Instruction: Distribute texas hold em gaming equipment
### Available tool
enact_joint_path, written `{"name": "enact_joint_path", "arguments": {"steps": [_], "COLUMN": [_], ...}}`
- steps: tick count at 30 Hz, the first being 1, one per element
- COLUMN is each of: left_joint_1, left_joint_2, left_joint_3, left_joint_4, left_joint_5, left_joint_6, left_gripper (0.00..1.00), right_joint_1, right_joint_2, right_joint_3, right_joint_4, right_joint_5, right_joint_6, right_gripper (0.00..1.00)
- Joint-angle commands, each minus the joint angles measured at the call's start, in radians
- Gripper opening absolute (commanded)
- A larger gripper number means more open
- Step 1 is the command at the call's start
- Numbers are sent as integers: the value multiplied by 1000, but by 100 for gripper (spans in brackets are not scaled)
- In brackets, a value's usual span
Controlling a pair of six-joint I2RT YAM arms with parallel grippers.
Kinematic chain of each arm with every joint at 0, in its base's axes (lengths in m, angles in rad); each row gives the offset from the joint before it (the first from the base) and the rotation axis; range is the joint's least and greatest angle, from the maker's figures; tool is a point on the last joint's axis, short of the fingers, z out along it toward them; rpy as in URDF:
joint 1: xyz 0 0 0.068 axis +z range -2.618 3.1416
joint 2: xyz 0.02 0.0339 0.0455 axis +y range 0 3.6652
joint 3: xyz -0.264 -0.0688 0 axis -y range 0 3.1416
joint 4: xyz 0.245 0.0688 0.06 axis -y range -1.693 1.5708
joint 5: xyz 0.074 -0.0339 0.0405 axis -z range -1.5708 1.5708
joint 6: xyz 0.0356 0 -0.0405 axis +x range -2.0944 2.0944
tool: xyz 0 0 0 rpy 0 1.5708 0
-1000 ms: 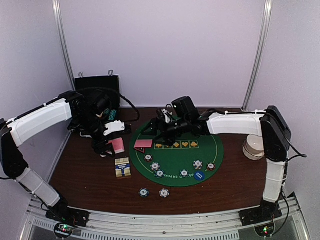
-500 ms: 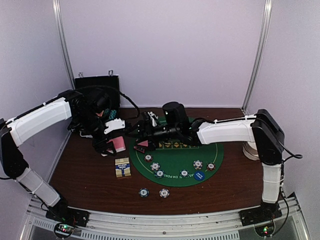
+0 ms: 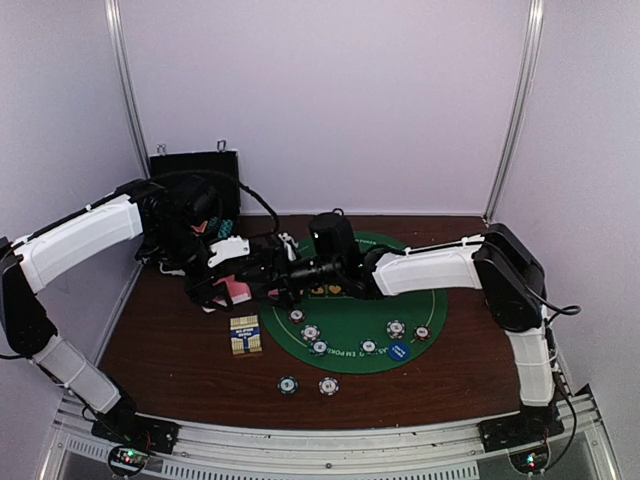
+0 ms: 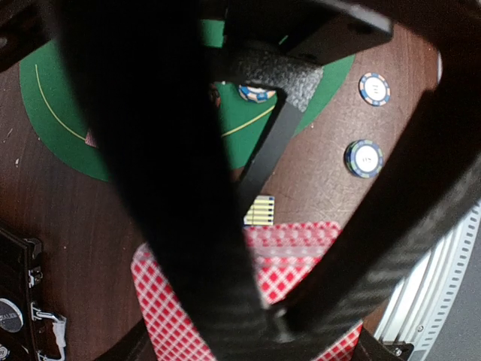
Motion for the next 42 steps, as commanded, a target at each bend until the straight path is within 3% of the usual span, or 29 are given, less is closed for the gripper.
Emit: {"name": "enact_joint_path", "arguments": {"steps": [1, 5, 9, 14, 15, 16, 17, 18, 19, 21, 27, 35, 42], "left_joint_1": [3, 4, 3, 3, 3, 3, 3, 3, 3, 3, 3, 6, 18], "left_joint_2": [-11, -14, -12, -9, -9, -12, -16, -26, -36, -59, -100, -100, -96], "left_joint_3": [25, 22, 21, 18, 19, 17, 12, 4, -5, -23, -82, -111, -87], "left_joint_4": [15, 16, 17, 36, 38, 43, 58, 72, 85, 97, 120, 122, 125], "left_joint_5": [30, 23, 10, -7, -8, -10, -16, -17, -12, 12, 47, 74, 84], "left_joint_6": [3, 10, 12, 3, 4, 0, -10, -18, -19, -9, 11, 17, 23], "left_gripper": [0, 0, 0, 0, 8, 23, 43, 72, 89, 95, 97, 83, 67], "right_joint_1": [17, 24, 27, 32, 32, 32, 32, 31, 29, 26, 22, 24, 24], "right_joint_2": [48, 99, 137, 151, 151, 150, 148, 146, 143, 136, 122, 105, 87], "right_joint_3": [86, 137, 161, 159, 154, 150, 143, 139, 132, 116, 89, 49, 25], "right_joint_4": [33, 78, 183, 245, 258, 266, 274, 279, 287, 323, 392, 464, 411], "right_joint_5": [-28, -46, -70, -88, -90, -92, -90, -89, -87, -82, -69, -63, -60], "right_joint_6": [29, 91, 187, 242, 251, 256, 262, 266, 271, 291, 339, 378, 342], "right_gripper": [76, 65, 40, 19, 15, 11, 7, 4, 1, 0, 0, 0, 0]}}
